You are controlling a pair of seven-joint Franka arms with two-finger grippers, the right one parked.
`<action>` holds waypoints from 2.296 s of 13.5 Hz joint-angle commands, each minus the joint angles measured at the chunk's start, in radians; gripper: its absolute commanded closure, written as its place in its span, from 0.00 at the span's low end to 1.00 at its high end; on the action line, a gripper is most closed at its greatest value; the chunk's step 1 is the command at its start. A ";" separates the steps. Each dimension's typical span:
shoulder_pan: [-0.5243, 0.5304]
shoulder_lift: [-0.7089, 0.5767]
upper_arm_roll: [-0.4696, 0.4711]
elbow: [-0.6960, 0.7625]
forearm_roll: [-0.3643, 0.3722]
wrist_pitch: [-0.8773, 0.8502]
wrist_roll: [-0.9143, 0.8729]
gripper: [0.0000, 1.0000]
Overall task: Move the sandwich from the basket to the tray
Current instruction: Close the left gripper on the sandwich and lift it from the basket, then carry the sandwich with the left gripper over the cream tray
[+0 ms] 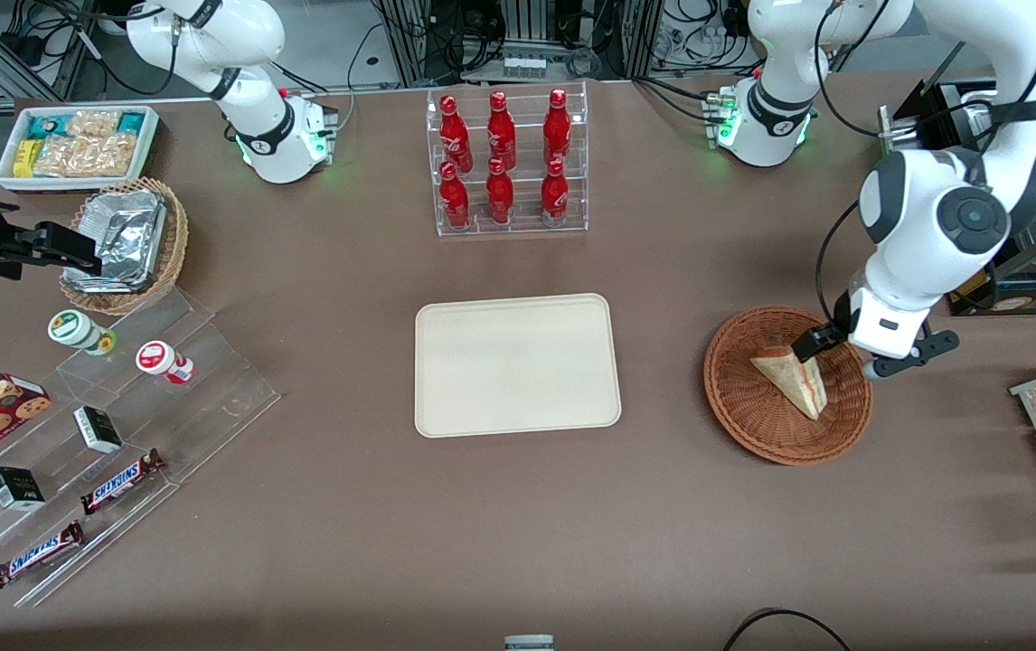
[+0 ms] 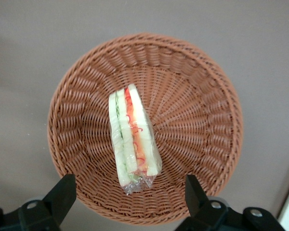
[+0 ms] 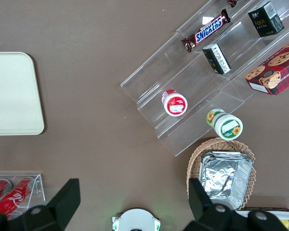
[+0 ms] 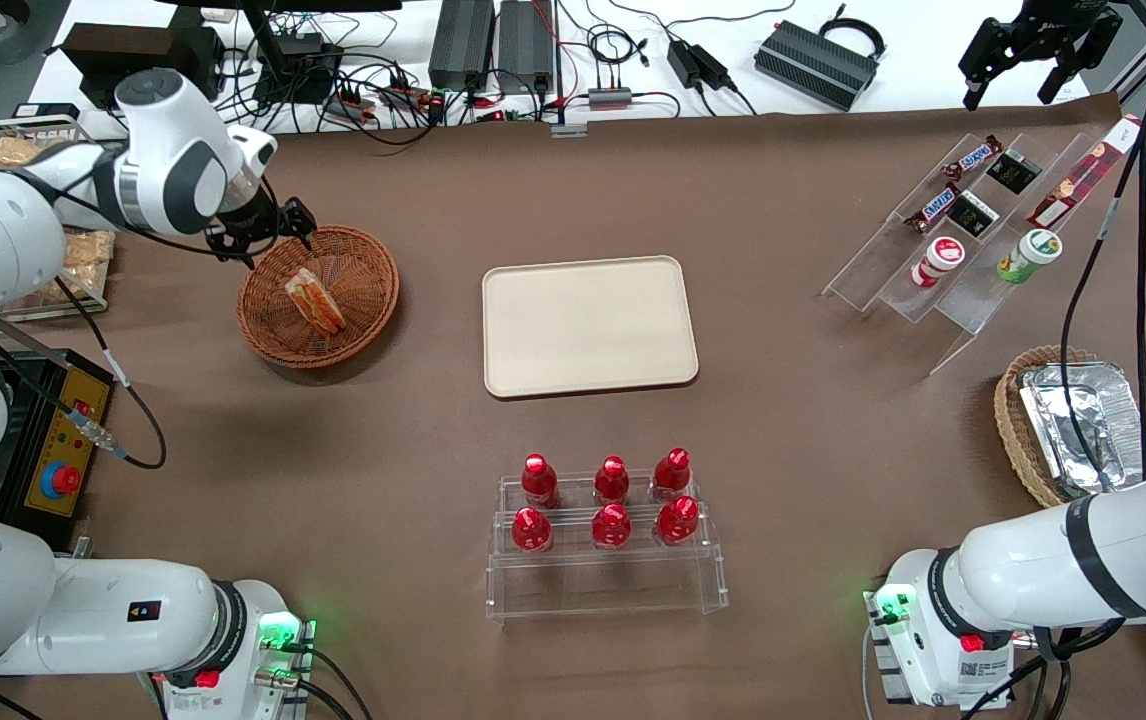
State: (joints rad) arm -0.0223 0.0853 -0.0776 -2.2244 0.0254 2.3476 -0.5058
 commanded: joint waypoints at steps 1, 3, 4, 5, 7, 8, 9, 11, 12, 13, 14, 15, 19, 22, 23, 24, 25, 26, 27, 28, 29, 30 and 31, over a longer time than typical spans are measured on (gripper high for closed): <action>-0.002 0.037 0.001 -0.024 -0.009 0.070 -0.030 0.00; -0.002 0.079 0.001 -0.026 -0.010 0.102 -0.040 0.00; -0.002 0.091 0.001 -0.027 -0.010 0.131 -0.045 0.00; -0.002 0.111 0.001 -0.031 -0.010 0.148 -0.045 0.00; -0.002 0.131 0.001 -0.035 -0.010 0.165 -0.045 0.00; -0.002 0.142 0.001 -0.035 -0.010 0.167 -0.045 0.00; -0.002 0.146 0.001 -0.034 -0.010 0.167 -0.045 0.00; -0.004 0.157 0.001 -0.034 -0.010 0.173 -0.045 0.36; -0.004 0.159 0.001 -0.034 -0.010 0.171 -0.045 0.78; -0.004 0.157 0.001 -0.034 -0.010 0.170 -0.045 1.00; -0.002 0.154 0.001 -0.029 -0.010 0.162 -0.043 1.00; -0.004 0.146 0.001 -0.021 -0.010 0.150 -0.039 1.00; -0.017 0.091 -0.007 0.167 0.004 -0.159 -0.028 1.00; -0.109 0.076 -0.008 0.354 0.024 -0.374 -0.027 1.00; -0.163 0.083 -0.014 0.405 0.030 -0.417 -0.025 1.00; -0.232 0.096 -0.014 0.425 0.053 -0.428 -0.025 1.00; -0.295 0.105 -0.014 0.428 0.057 -0.421 -0.028 1.00; -0.338 0.117 -0.017 0.428 0.051 -0.415 -0.030 1.00; -0.376 0.145 -0.031 0.446 0.035 -0.404 -0.033 1.00; -0.415 0.172 -0.037 0.471 0.004 -0.389 -0.043 1.00; -0.462 0.210 -0.037 0.498 -0.016 -0.367 -0.054 1.00; -0.506 0.261 -0.037 0.531 -0.019 -0.354 -0.089 1.00; -0.556 0.325 -0.037 0.579 -0.010 -0.341 -0.147 1.00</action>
State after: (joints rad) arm -0.5036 0.2849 -0.1273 -1.7648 0.0201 2.0015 -0.5862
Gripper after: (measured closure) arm 0.855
